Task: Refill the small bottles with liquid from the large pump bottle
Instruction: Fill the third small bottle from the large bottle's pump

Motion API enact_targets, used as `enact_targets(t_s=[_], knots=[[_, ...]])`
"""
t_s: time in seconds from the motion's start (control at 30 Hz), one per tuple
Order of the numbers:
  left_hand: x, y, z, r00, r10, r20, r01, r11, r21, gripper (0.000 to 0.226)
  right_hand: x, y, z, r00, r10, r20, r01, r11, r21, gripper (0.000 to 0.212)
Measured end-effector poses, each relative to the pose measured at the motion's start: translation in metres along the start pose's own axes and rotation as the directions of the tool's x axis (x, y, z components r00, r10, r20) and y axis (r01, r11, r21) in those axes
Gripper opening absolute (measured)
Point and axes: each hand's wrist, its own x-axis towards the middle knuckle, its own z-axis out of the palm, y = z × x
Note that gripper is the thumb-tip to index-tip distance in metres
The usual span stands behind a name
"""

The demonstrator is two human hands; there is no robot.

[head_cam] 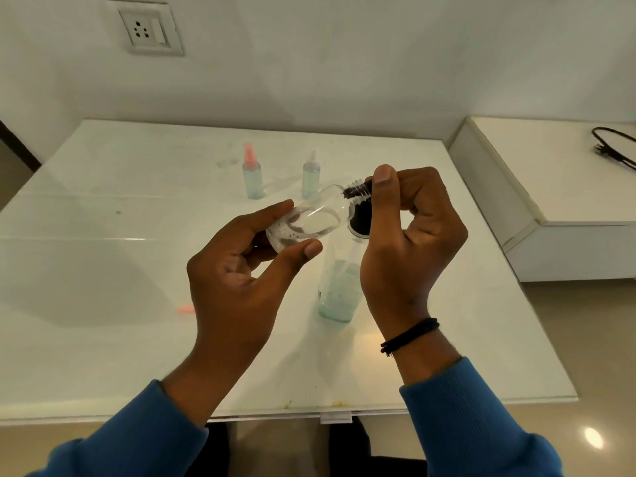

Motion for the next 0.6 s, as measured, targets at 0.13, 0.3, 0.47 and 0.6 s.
enact_targets(t_s=[0.13,0.3,0.47,0.6], knots=[[-0.0007,0.0007,-0.0011,1.000,0.002,-0.004,-0.002,1.000,-0.009,0.043,-0.0022,0.0002,0.0011,1.000,0.022,-0.001,-0.022,1.000,0.004,0.030],[0.0002,-0.0011,-0.0011,1.000,0.001,-0.003,-0.001,1.000,-0.009,0.044,0.0014,-0.0013,0.0008,1.000,0.005,-0.008,-0.005,1.000,-0.006,0.030],[-0.0017,-0.0009,-0.0013,1.000,-0.004,0.002,0.005,1.000,-0.018,0.044,-0.0049,0.0006,0.0018,1.000,0.002,-0.005,-0.002,1.000,-0.005,0.028],[-0.0001,0.0006,-0.0003,1.000,0.002,0.000,-0.002,1.000,-0.019,0.044,-0.0008,-0.0028,0.0019,1.000,-0.015,-0.021,0.014,1.000,-0.006,0.028]])
